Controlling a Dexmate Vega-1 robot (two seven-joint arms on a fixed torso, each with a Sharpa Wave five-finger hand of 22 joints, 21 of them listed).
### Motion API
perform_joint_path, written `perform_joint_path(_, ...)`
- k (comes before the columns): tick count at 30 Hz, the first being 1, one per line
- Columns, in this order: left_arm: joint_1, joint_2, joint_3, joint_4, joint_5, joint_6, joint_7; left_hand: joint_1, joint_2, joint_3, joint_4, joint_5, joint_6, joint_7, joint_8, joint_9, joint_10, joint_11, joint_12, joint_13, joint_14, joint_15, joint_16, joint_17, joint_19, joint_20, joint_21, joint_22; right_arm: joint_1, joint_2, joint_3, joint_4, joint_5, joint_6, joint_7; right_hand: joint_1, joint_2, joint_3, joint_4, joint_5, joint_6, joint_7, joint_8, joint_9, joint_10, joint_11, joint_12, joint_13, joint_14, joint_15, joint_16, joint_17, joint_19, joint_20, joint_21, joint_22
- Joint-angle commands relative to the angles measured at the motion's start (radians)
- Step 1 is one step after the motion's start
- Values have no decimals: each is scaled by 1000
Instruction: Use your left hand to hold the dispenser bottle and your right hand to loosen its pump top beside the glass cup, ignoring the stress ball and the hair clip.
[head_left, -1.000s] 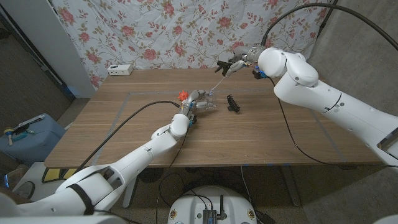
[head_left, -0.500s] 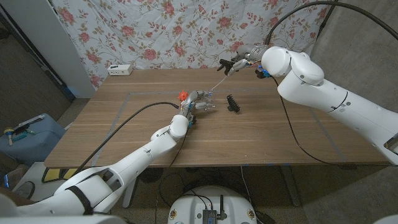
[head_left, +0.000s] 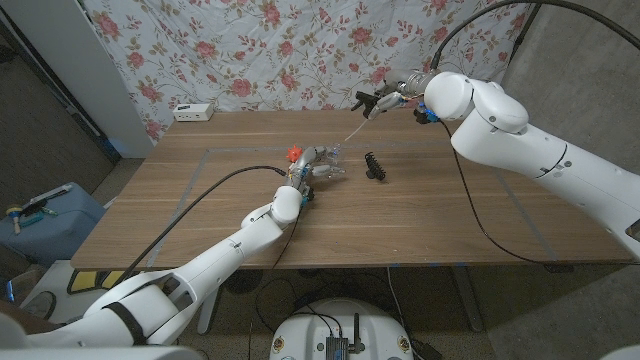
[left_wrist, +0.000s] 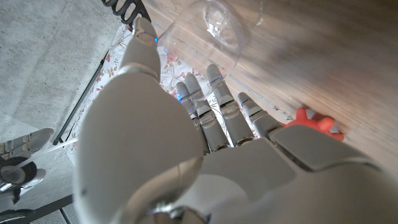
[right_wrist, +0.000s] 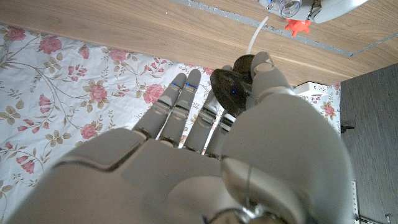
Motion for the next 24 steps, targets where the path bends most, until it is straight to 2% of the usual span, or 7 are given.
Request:
perform_joint_path(1, 11, -5, -8, 5, -13, -11, 8, -135, 145, 95, 90, -1, 67, 3, 4, 4, 32, -21, 4, 4, 23, -90, 4, 3, 9, -90, 1, 2, 21, -10, -36, 3, -1, -23, -26, 4, 10, -6, 0, 6, 84, 30, 4, 5, 12, 2, -2, 1, 9, -149, -3, 3, 9, -7, 2, 2)
perform_joint_path(9, 26, -9, -22, 3, -35, -25, 16, -134, 139, 99, 86, -1, 65, -3, 3, 4, 28, -30, -3, -2, 15, -95, -5, -6, 6, -65, 0, 3, 16, 1, -56, 25, -26, -32, -58, 4, 11, -6, 1, 6, 86, 29, 3, 5, 12, 0, -3, 1, 8, -148, -7, 1, 9, -8, 2, 2)
perform_joint_path(15, 38, -5, -29, -21, -40, -2, 22, -137, 133, 100, 86, -1, 66, -10, 1, 3, 37, -30, -4, -9, 9, -99, -11, -11, 0, -54, -1, 3, 8, 9, -58, 37, -28, -36, -76, 5, 12, -7, 0, 6, 87, 29, 2, 5, 12, 1, -5, 1, 9, -149, -7, 1, 10, -10, 2, 2)
perform_joint_path(24, 57, 9, -35, -62, -38, 30, 33, -142, 132, 105, 88, -2, 66, -16, -4, 0, 38, -31, -10, -21, 6, -99, -15, -15, -10, -49, -2, 4, -6, 20, -58, 53, -26, -42, -107, 4, 13, -7, 1, 7, 88, 28, 0, 5, 13, 1, -6, 1, 9, -148, -11, -1, 10, -12, 1, 2)
